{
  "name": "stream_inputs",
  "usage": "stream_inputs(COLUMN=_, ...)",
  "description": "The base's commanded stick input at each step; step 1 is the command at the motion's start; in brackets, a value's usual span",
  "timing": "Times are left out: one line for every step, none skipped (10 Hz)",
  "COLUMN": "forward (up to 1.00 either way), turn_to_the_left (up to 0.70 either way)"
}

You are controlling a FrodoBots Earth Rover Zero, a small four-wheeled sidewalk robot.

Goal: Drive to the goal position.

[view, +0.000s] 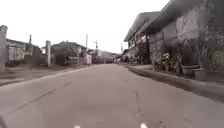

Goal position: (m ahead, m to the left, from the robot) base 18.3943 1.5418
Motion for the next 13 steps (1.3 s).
stream_inputs(forward=1.0, turn_to_the_left=0.0)
stream_inputs(forward=1.0, turn_to_the_left=0.0)
stream_inputs(forward=1.0, turn_to_the_left=0.0)
stream_inputs(forward=1.0, turn_to_the_left=0.0)
stream_inputs(forward=1.0, turn_to_the_left=0.0)
stream_inputs(forward=1.0, turn_to_the_left=0.0)
stream_inputs(forward=1.0, turn_to_the_left=0.0)
stream_inputs(forward=1.0, turn_to_the_left=0.0)
stream_inputs(forward=1.0, turn_to_the_left=0.0)
stream_inputs(forward=1.0, turn_to_the_left=0.0)
stream_inputs(forward=1.0, turn_to_the_left=0.0)
stream_inputs(forward=1.0, turn_to_the_left=0.0)
stream_inputs(forward=1.0, turn_to_the_left=0.0)
